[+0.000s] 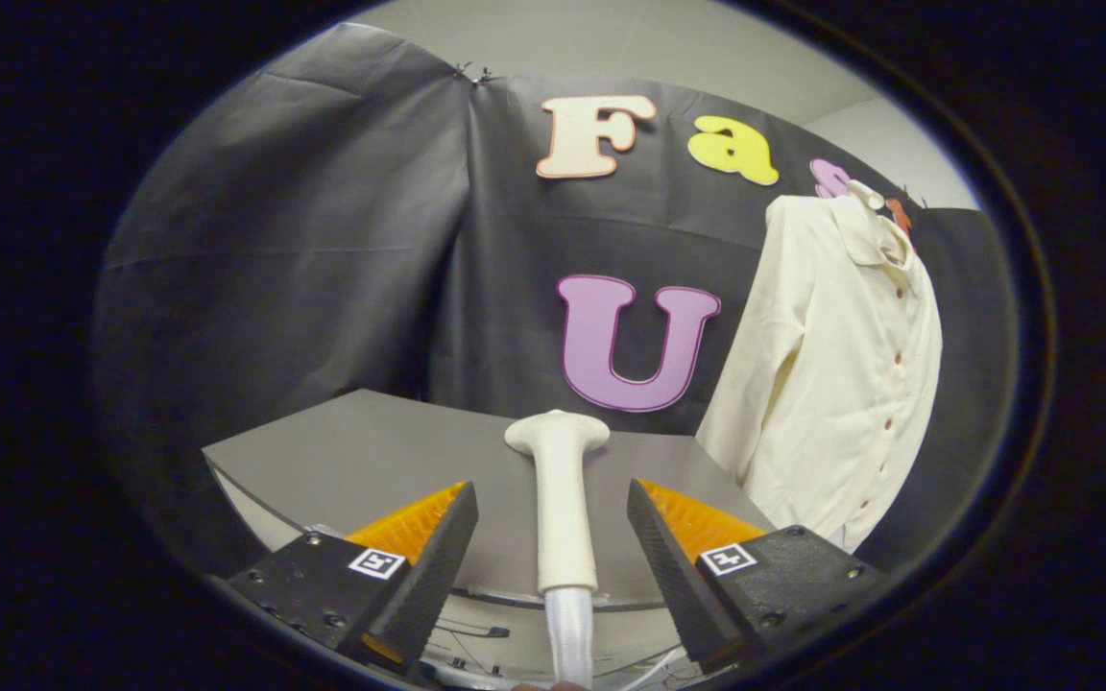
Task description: Iron the clothes twice with a garment steamer, once on the left side and once on the right side.
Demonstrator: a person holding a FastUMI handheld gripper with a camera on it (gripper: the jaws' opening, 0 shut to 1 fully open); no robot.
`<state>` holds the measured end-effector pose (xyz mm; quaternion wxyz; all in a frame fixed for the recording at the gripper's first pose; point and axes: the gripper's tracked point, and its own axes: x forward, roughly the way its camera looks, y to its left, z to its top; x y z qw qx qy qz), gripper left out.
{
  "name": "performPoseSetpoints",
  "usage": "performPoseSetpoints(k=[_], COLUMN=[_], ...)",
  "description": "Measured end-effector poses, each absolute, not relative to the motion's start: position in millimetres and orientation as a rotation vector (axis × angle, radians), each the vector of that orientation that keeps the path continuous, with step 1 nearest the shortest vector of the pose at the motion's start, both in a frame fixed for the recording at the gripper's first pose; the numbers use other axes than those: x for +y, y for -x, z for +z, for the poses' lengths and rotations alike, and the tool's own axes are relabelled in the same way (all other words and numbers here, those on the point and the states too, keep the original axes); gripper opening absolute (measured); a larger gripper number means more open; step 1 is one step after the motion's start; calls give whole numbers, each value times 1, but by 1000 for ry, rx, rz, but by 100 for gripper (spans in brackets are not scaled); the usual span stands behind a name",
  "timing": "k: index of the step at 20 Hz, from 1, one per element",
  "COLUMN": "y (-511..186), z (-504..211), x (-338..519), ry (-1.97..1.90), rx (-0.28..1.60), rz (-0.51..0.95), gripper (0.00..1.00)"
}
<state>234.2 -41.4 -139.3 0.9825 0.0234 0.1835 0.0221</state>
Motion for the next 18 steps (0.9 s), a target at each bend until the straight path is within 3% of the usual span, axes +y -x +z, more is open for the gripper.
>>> performPoseSetpoints(k=[13,18], y=[-264,-273], z=[-203,-206], x=[-41,-36], ry=[-90,-122], rx=[591,598], rz=[50,57], gripper=[87,68])
